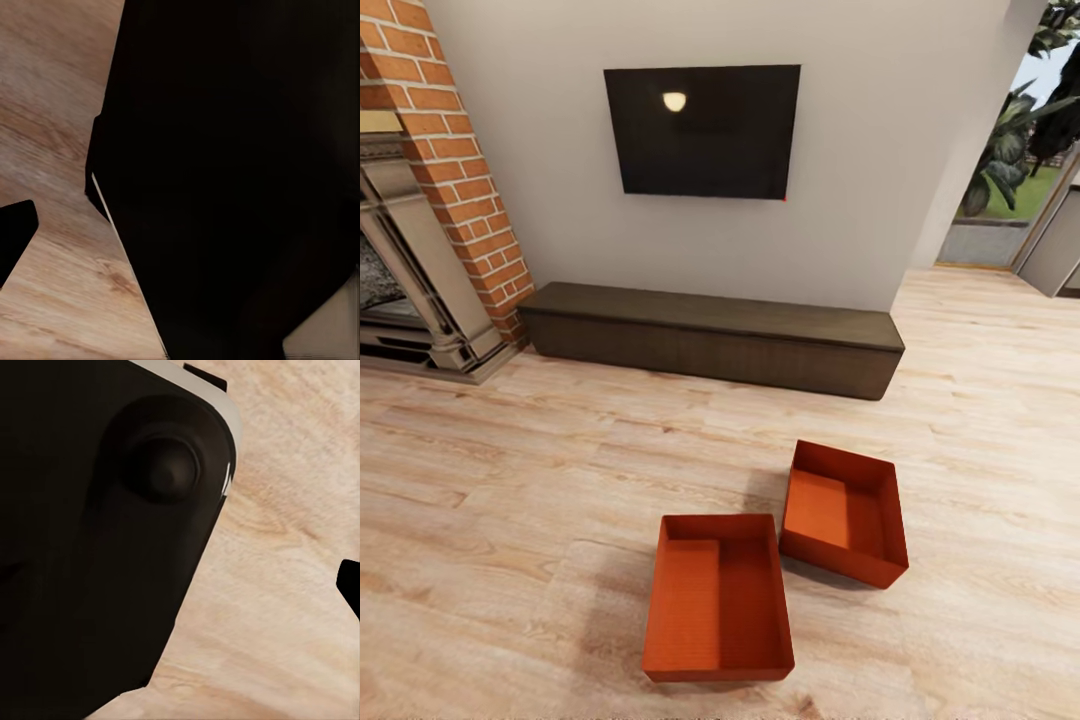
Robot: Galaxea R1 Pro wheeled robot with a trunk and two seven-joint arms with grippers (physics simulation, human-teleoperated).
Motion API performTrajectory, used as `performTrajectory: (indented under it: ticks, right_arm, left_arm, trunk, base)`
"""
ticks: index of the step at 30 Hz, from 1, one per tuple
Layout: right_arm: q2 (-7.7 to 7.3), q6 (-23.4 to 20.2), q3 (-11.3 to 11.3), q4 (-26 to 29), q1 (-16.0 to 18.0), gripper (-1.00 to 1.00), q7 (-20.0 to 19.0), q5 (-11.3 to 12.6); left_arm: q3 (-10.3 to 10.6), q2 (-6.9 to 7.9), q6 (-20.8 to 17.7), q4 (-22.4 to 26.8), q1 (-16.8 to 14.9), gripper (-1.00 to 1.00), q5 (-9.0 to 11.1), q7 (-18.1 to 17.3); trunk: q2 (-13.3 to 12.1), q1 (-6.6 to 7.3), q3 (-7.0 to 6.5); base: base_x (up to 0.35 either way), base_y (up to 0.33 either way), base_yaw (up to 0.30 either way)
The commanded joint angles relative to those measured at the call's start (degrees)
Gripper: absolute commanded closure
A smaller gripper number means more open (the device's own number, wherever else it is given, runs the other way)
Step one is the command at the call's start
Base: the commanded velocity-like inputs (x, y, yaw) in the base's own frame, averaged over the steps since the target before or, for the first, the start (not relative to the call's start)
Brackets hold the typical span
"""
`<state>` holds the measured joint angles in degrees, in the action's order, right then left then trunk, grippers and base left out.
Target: Move the two storage containers from the living room to the garage. In the garage, place one container on the floor and stack the other container on top of it (either order is fine).
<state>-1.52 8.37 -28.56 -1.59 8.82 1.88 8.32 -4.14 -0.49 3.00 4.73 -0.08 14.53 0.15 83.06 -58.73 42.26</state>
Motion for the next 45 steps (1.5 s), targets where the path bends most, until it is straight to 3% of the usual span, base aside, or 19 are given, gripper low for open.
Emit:
performTrajectory:
  ticks: [1, 28, 45]
  right_arm:
    - [0.03, 0.38, -0.52, -0.17, 0.05, -1.00, 0.03, 0.57]
    - [-0.16, 0.77, -0.44, -0.17, 0.05, -1.00, 0.11, 0.73]
    - [-0.06, 0.77, -0.44, -0.17, 0.05, -1.00, 0.14, 0.73]
  left_arm:
    - [-0.42, 0.01, 0.13, -0.01, -0.01, -1.00, 0.08, 0.00]
    - [0.13, -0.21, 0.07, -0.60, -0.01, -1.00, -0.25, 0.29]
    - [-0.61, 0.14, 0.07, -0.52, -0.01, -1.00, 0.29, 0.29]
  trunk:
    - [0.02, 0.00, 0.13]
    - [0.02, 0.00, 2.64]
    - [0.02, 0.00, 4.22]
  base:
    - [0.000, 0.000, 0.000]
    - [0.000, 0.000, 0.000]
    - [0.000, 0.000, 0.000]
